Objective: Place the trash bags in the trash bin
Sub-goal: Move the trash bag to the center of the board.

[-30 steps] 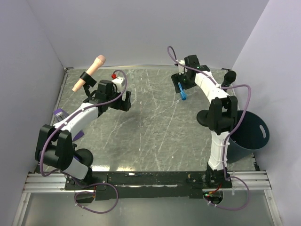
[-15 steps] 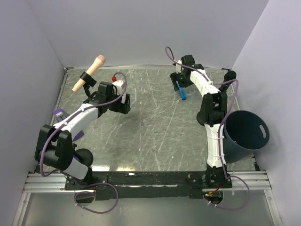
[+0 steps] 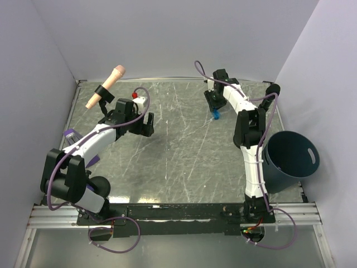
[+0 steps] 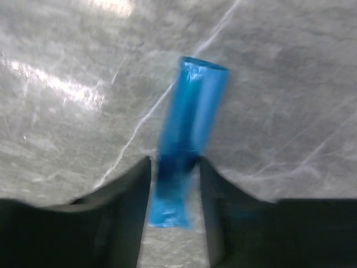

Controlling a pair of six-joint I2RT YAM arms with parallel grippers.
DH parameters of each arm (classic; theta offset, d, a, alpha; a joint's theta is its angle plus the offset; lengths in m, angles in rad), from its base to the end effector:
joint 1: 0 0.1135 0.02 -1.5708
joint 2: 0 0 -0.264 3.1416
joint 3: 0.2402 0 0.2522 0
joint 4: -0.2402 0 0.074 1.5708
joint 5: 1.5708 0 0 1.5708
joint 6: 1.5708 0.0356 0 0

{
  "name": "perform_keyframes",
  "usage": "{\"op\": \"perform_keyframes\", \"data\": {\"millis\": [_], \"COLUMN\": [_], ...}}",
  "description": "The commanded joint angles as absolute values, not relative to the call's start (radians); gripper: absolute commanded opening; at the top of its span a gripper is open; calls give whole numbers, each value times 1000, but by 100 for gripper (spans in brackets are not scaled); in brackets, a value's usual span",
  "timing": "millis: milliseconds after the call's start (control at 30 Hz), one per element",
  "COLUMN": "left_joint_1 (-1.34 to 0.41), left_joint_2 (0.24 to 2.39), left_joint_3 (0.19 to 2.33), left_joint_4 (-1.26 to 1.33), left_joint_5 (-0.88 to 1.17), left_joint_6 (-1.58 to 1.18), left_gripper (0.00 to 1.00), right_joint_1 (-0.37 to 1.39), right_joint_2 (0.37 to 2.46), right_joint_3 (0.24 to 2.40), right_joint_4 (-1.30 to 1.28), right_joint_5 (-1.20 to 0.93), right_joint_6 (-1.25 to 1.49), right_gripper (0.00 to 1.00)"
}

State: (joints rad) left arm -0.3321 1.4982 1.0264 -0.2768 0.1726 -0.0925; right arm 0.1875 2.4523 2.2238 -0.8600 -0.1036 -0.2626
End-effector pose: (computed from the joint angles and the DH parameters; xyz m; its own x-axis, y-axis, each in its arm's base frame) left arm 0.3064 -0.1121 0.2447 -0.6813 0.1387 -0.7187 0.3788 0.9070 -0.1841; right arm 0.5167 0.1018 0.1874 -0.7802 -0.4108 -0.4717 -0.4505 0.8922 -0.0319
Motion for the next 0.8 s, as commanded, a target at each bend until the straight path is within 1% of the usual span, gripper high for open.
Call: {"op": "perform_keyframes", "data": {"millis": [0,67,200,367,467,500,533,567,633,700,767], "left_joint_1": [-321,-319,-318,-318,-318,-318,-318,-316,-318,-318,-318], "left_joint_2": [1428,1424,1430,1425,1439,1448,1454,1462,1468,1474,1488], "left_joint_3": [1022,1011,993,956,925,917,908,897,871,854,845], "left_joint_4": [-265,-265,-267,-250,-232,-229,-226,-219,-195,-173,-154], "left_joint_5": [199,206,235,258,279,287,304,322,376,437,483], "left_joint_6": [-110,-124,-161,-228,-305,-333,-360,-382,-432,-468,-495], "left_gripper": [96,96,95,95,94,94,94,93,91,89,86], "right_joint_1": [233,262,340,435,486,514,532,551,566,565,554], "right_joint_2": [2433,2389,2286,2140,2092,2092,2103,2118,2134,2112,2051], "right_joint_3": [2183,2119,1969,1800,1740,1735,1736,1750,1788,1799,1786], "right_joint_4": [-897,-903,-934,-966,-965,-957,-950,-943,-930,-922,-923], "right_joint_5": [-81,-103,-155,-258,-317,-340,-369,-406,-524,-586,-589], "right_joint_6": [-272,-253,-186,-25,81,107,130,144,140,134,109], "right_gripper": [35,30,24,22,23,26,32,42,53,58,61]}}
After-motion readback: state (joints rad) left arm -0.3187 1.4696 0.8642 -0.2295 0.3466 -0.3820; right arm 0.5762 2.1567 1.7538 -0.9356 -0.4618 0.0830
